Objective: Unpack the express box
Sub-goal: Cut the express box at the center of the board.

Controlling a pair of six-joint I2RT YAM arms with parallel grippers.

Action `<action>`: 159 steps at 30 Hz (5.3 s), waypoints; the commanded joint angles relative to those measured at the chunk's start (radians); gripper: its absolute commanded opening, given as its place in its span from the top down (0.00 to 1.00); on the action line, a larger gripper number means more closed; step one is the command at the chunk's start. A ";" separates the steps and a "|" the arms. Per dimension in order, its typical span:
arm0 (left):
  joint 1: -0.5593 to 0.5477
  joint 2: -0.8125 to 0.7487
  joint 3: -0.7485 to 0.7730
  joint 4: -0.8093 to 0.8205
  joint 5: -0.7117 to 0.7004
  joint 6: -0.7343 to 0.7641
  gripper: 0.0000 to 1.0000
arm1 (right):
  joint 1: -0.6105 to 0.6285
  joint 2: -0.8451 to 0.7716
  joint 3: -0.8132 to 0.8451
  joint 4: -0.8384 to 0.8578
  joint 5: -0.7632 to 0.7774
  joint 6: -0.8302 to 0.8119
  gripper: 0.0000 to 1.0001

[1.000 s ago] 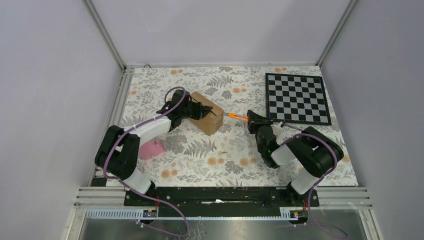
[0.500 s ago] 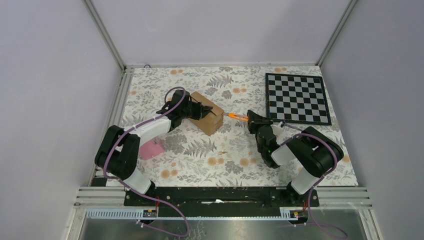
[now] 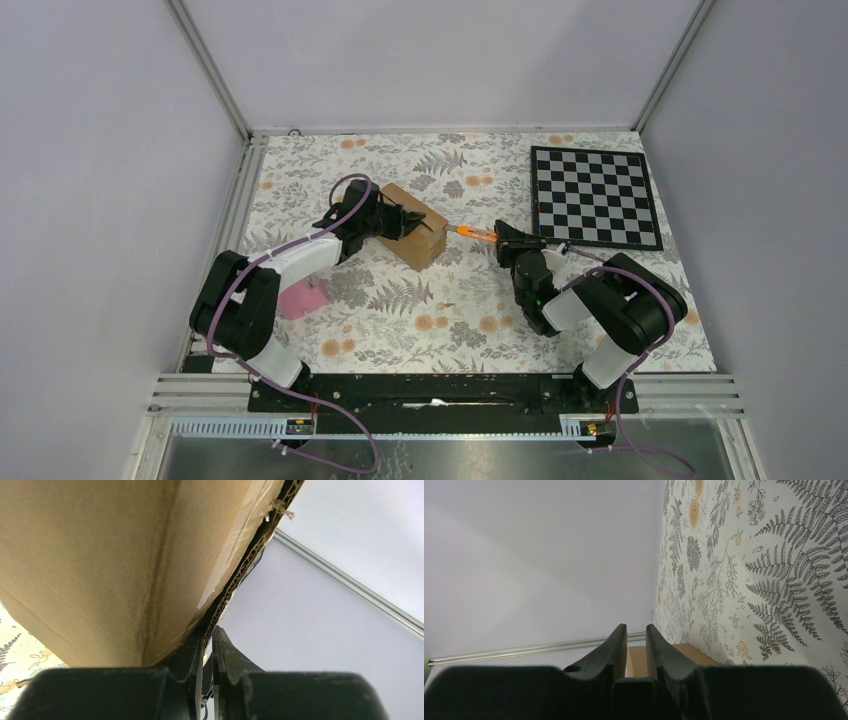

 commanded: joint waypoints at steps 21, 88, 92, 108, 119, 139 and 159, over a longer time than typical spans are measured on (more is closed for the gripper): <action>-0.006 0.022 -0.018 -0.020 0.047 -0.044 1.00 | -0.005 -0.069 -0.004 0.027 0.010 -0.012 1.00; -0.072 -0.088 -0.104 -0.043 0.212 -0.175 1.00 | 0.038 -0.499 -0.187 -0.286 -0.016 -0.078 1.00; -0.072 -0.090 -0.102 -0.043 0.210 -0.182 1.00 | 0.037 -0.512 -0.191 -0.301 -0.009 -0.081 1.00; -0.183 -0.095 -0.119 0.103 -0.074 -0.512 0.88 | 0.038 -0.572 -0.147 -0.358 0.229 -0.158 1.00; -0.187 0.018 -0.084 0.206 -0.086 -0.557 0.88 | 0.037 -0.661 -0.153 -0.416 0.310 -0.195 1.00; -0.199 0.085 -0.001 0.233 -0.083 -0.564 0.90 | 0.036 -0.578 -0.176 -0.324 0.316 -0.178 1.00; -0.217 0.087 0.002 0.243 -0.075 -0.560 0.91 | 0.037 -0.538 -0.169 -0.295 0.340 -0.188 1.00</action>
